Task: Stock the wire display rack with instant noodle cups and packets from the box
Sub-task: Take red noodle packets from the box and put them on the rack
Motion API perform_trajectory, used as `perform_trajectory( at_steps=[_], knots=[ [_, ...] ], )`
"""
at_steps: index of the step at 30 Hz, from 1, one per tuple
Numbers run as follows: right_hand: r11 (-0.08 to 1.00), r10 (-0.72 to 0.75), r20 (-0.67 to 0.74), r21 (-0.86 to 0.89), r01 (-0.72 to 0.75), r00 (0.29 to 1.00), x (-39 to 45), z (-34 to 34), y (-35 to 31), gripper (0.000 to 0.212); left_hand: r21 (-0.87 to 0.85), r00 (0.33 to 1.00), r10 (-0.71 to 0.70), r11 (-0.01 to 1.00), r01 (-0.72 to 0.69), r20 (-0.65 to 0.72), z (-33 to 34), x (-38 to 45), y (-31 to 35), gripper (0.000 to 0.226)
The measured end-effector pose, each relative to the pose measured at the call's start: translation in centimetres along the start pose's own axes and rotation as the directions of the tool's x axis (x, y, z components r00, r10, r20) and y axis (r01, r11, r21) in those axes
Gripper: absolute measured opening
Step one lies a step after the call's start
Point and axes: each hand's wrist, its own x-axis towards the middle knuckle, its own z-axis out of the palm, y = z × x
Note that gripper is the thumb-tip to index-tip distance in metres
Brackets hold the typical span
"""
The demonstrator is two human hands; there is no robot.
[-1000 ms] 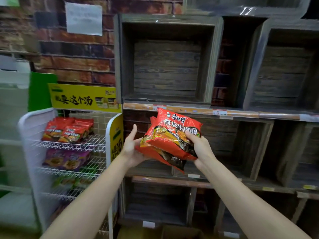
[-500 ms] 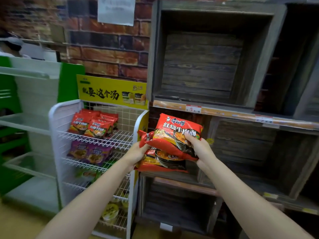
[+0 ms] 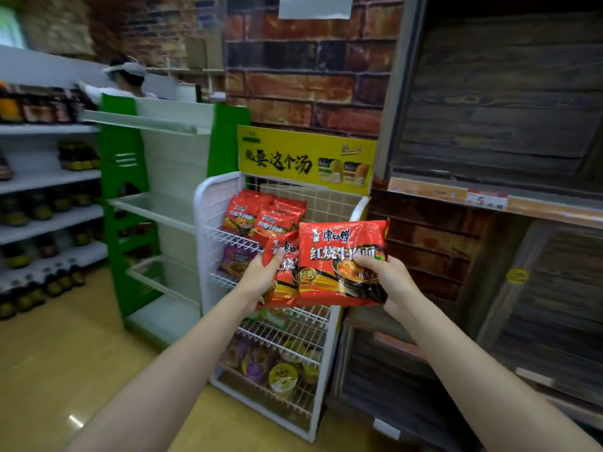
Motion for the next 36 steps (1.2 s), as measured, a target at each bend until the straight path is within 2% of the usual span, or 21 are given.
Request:
perform_trajectory(
  at_steps=[2,4,10,15,18,21,26,36],
  knots=[
    [1.000,-0.001,0.059,-0.008,0.001,0.998,0.7,1.6,0.6,0.024,-0.053,0.997,-0.018,0.998,0.013,-0.081,-1.7,0.1,-0.4,0.068],
    [1.000,0.005,0.103,-0.010,-0.004,0.995,1.5,3.1,1.3,0.018,-0.107,0.989,-0.058,0.993,0.044,-0.136,-3.0,0.2,-0.8,0.073],
    [0.996,0.089,0.181,-0.013,-0.088,0.979,4.5,6.6,3.3,0.027,-0.114,0.972,-0.086,0.992,0.062,-0.221,-6.0,1.4,-2.0,0.063],
    [0.999,0.050,0.235,0.003,-0.052,0.971,8.9,8.0,2.8,0.025,-0.070,0.964,-0.059,0.997,0.042,-0.261,-7.8,4.4,-0.5,0.052],
    [0.999,0.018,0.263,0.029,-0.027,0.965,12.1,8.5,1.9,0.024,-0.018,0.962,-0.010,1.000,0.006,-0.271,-8.0,7.3,1.5,0.037],
    [0.998,0.005,0.260,0.059,-0.021,0.966,15.4,8.6,1.0,0.027,0.011,0.955,0.054,0.999,-0.053,-0.291,-7.4,10.6,3.0,0.029],
    [0.998,0.008,0.261,0.051,-0.023,0.965,20.7,7.9,0.1,0.026,0.007,0.947,0.036,0.999,-0.036,-0.320,-6.0,15.6,2.9,0.063],
    [0.993,0.083,0.168,0.066,-0.095,0.982,28.8,7.3,1.7,0.038,0.012,0.953,-0.002,1.000,0.006,-0.302,-4.0,23.9,1.1,0.045]
  ],
)
